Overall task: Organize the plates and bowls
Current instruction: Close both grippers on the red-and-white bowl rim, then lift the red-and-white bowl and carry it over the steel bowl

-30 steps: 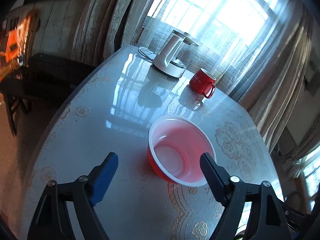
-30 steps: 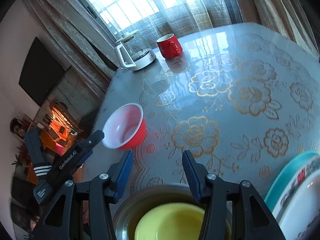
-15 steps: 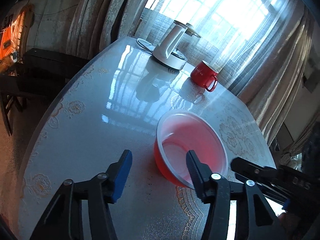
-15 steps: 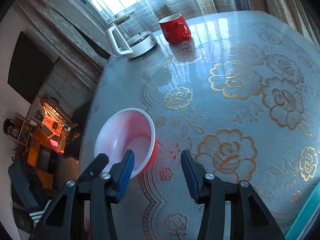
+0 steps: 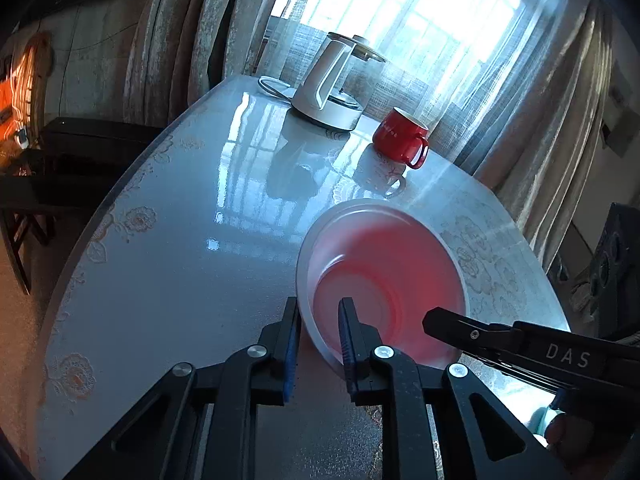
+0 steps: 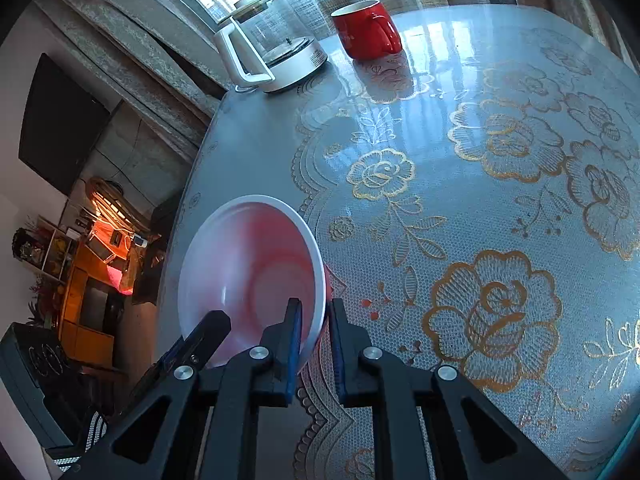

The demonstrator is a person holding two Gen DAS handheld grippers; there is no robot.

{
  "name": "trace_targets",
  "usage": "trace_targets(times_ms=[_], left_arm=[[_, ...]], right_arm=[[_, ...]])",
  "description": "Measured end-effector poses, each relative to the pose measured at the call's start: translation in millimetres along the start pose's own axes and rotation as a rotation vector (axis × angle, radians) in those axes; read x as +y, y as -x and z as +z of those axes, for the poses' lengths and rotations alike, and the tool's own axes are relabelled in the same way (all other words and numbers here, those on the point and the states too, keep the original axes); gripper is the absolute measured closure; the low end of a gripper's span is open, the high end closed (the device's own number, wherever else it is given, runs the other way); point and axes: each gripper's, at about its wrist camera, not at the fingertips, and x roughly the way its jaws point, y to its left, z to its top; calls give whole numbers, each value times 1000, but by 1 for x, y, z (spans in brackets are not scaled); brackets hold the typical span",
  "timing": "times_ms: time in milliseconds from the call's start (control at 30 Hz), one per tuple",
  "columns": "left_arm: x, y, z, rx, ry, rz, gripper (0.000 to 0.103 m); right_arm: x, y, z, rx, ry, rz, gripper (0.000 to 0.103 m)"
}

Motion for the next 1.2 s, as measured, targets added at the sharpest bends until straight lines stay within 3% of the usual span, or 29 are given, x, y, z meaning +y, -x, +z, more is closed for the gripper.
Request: trace_targets(times_ms=[333,1200], left_arm=[[-11,2,-4,-12,-62,4,90],[-63,42,-24,-90,-275,-130,91]], right_arm=[[-6,14,-10,-20,-11,-19,90],[-31,92,-50,-159,-78,-27,90]])
